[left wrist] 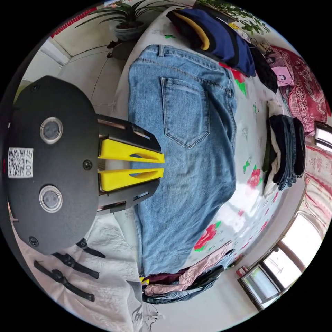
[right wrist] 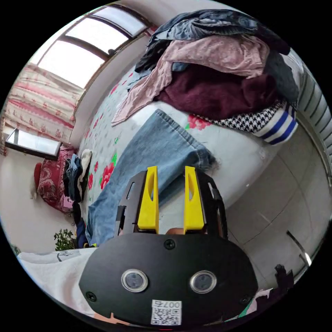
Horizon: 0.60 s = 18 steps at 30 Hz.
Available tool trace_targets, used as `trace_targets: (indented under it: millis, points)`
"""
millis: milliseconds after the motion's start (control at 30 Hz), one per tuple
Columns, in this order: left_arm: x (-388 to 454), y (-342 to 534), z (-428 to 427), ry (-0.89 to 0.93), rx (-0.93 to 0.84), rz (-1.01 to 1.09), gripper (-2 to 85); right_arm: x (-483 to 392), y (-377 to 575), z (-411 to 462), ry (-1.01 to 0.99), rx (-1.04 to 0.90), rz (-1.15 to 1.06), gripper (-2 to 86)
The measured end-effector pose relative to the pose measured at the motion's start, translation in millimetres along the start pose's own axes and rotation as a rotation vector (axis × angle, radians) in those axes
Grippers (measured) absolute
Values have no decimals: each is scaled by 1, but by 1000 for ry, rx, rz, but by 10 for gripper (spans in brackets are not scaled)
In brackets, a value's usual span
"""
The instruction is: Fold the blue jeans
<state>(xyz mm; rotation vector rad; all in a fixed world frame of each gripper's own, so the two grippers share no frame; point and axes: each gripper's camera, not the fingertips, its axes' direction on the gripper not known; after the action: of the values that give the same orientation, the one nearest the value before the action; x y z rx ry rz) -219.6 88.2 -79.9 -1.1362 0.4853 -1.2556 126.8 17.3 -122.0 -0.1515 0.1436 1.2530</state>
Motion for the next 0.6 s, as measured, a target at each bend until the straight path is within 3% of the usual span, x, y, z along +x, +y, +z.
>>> trace_targets:
  millis: [167,267,533,600]
  points:
    - [-19,3,-21,66,-11,-111,39,41,14,16,-112,65,150,127]
    - [-39,7,-41,72,5,-196,40,29,13,34,-236,78,96,123]
    - [-115,40,-95,137,109,-481,50,8,15,79,-168,-18,119,50]
    - [-135,49,-109,144,134,-530,54,-38,19,69,-177,2,-79,30]
